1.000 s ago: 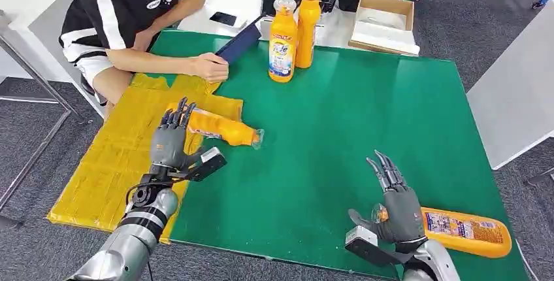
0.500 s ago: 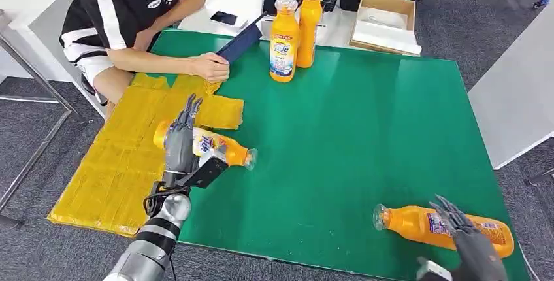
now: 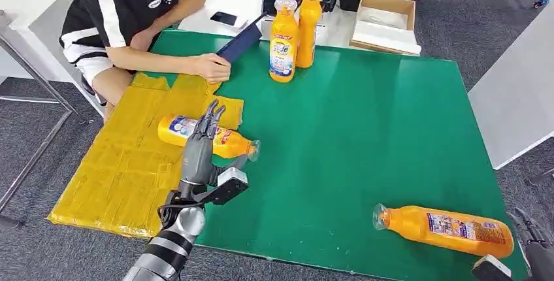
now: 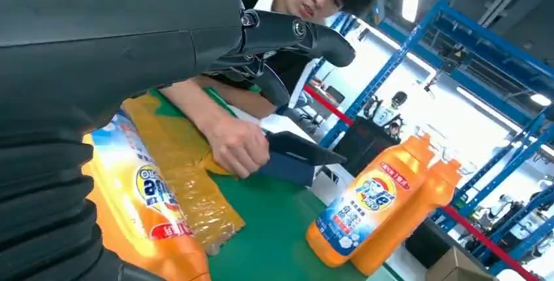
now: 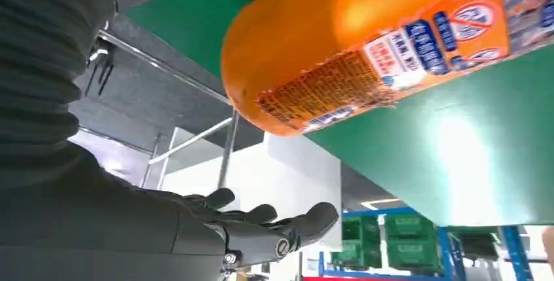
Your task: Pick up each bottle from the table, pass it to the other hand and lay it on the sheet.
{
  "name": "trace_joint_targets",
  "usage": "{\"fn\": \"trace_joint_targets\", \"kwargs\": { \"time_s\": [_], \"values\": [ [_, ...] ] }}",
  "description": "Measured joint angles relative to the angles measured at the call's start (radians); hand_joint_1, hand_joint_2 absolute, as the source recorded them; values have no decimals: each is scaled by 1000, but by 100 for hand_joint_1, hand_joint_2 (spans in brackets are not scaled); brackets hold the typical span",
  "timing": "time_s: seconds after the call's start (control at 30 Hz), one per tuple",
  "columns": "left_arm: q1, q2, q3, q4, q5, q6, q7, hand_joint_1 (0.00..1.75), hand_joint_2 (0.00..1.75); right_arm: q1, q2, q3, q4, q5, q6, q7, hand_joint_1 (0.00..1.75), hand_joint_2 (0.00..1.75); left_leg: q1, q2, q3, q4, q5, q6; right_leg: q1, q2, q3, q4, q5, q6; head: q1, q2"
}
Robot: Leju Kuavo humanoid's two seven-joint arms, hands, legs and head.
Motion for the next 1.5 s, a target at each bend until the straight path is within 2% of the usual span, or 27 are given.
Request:
{"fn": "trace_joint_targets", "kwargs": {
  "time_s": [0.3, 0.5, 0.8, 0.87, 0.9, 1.13, 1.17, 1.2, 1.37, 1.5],
  "values": [
    [25, -21, -71, -23, -2, 9, 7, 0, 175, -99, -29, 8, 183, 158, -228, 128, 0, 175, -1, 0, 0, 0, 0, 0, -1, 0, 1, 0, 0, 0, 0, 0],
    [29, -32, -106, -32, 17, -7, 10, 0, 175, -143, -16, 96, 299, 211, -298, 146, 0, 175, 1, 0, 1, 0, 0, 0, 1, 0, 2, 0, 0, 0, 0, 0],
    [28, -40, -124, -32, 50, -33, -3, 0, 175, -102, 33, 290, 296, 215, -276, 89, 0, 175, 4, 1, 9, 0, -2, -2, 3, 1, 6, -1, -2, 0, 1, 0],
    [26, -42, -123, -33, 52, -42, -5, 0, 175, -81, 40, 342, 266, 216, -255, 103, 0, 175, 4, 2, 14, 0, -5, -2, 3, 1, 3, -1, -5, -2, 1, 0],
    [24, -43, -123, -33, 55, -43, -7, 0, 175, -71, 40, 373, 251, 218, -249, 112, 0, 175, 4, 2, 18, 0, -9, -3, 3, 1, 6, -2, -8, -5, 1, 0],
    [14, -48, -123, -32, 70, -50, -14, 0, 175, -39, 27, 513, 202, 222, -238, 178, 0, 175, 5, 12, 35, 0, -15, -3, 3, 8, 20, -3, -10, -2, 1, 0],
    [13, -48, -123, -33, 70, -50, -15, 0, 175, -37, 23, 528, 199, 221, -238, 184, 44, 175, 5, 13, 38, 0, -16, -3, 3, 9, 22, -3, -10, -2, 1, 0],
    [12, -48, -123, -32, 70, -50, -16, 0, 175, -35, 20, 542, 196, 220, -238, 188, 175, 175, 5, 14, 39, 0, -18, -3, 3, 10, 24, -3, -11, -3, 1, 0],
    [10, -48, -123, -32, 91, -49, -29, 0, 175, -18, -30, 611, 193, 186, -219, 267, 175, 175, 6, 17, 43, 0, -21, -4, 4, 12, 28, -3, -13, -4, 1, 0],
    [11, -48, -123, -32, 105, -49, -34, 0, 175, -34, -62, 640, 214, 180, -227, 289, 175, 175, 6, 17, 44, 0, -21, -3, 4, 13, 28, -4, -14, -5, 0, 0]
  ]
}}
